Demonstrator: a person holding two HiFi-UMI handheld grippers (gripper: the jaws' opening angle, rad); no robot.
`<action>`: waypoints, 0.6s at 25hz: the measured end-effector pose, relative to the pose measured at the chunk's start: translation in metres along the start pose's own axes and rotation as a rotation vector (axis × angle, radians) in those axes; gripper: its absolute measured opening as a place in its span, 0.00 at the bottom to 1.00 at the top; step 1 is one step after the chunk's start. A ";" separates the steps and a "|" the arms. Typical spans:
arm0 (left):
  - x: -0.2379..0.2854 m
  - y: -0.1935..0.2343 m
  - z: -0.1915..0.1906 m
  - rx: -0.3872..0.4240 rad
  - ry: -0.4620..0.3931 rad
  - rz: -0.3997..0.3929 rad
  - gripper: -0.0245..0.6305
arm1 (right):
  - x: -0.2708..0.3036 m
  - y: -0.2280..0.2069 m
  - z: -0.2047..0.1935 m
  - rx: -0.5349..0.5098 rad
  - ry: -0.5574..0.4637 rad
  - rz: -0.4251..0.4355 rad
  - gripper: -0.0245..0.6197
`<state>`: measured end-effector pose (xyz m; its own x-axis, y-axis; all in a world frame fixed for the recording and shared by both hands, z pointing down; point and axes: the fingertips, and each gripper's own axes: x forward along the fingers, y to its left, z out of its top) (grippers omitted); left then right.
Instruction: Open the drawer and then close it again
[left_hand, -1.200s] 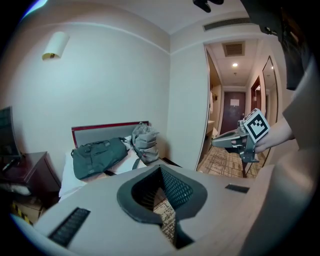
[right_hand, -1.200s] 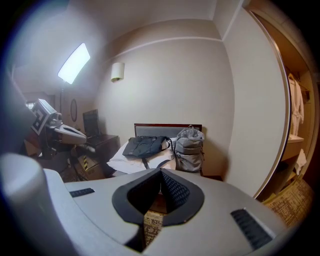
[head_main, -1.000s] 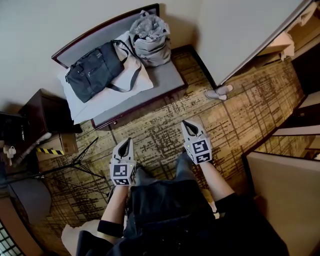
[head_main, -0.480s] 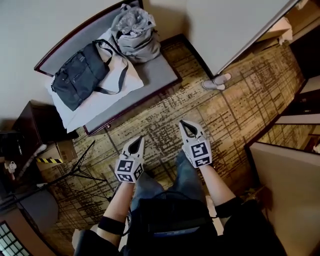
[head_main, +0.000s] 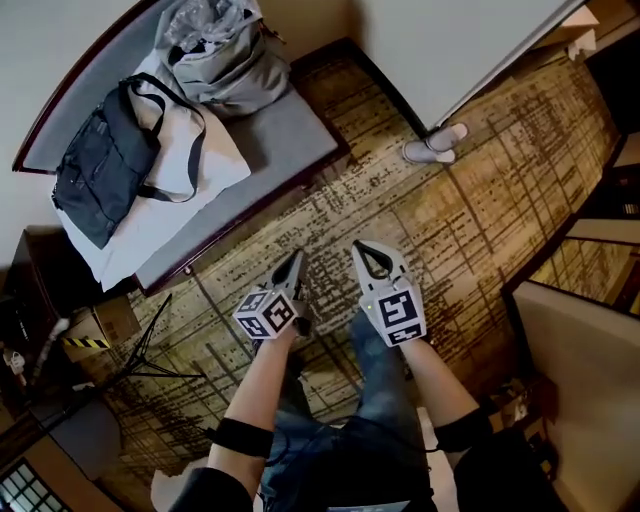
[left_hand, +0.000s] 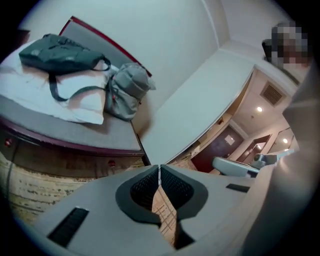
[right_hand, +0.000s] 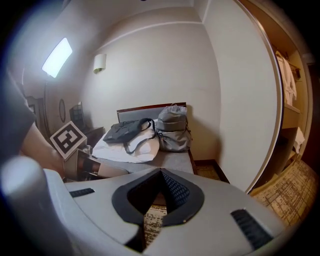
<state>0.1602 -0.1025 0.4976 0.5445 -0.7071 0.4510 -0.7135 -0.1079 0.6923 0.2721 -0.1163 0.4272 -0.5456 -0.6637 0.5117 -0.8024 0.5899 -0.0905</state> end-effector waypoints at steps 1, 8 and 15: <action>0.016 0.010 -0.006 -0.036 -0.006 -0.007 0.07 | 0.010 -0.008 -0.008 0.005 -0.002 -0.002 0.04; 0.106 0.096 -0.036 -0.357 -0.161 -0.078 0.22 | 0.095 -0.041 -0.055 0.009 -0.035 -0.007 0.04; 0.177 0.185 -0.066 -0.565 -0.310 -0.026 0.31 | 0.176 -0.054 -0.104 0.007 -0.058 0.006 0.04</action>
<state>0.1533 -0.2015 0.7428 0.3450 -0.8877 0.3050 -0.3135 0.1973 0.9289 0.2441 -0.2169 0.6110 -0.5630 -0.6858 0.4611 -0.8008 0.5907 -0.0992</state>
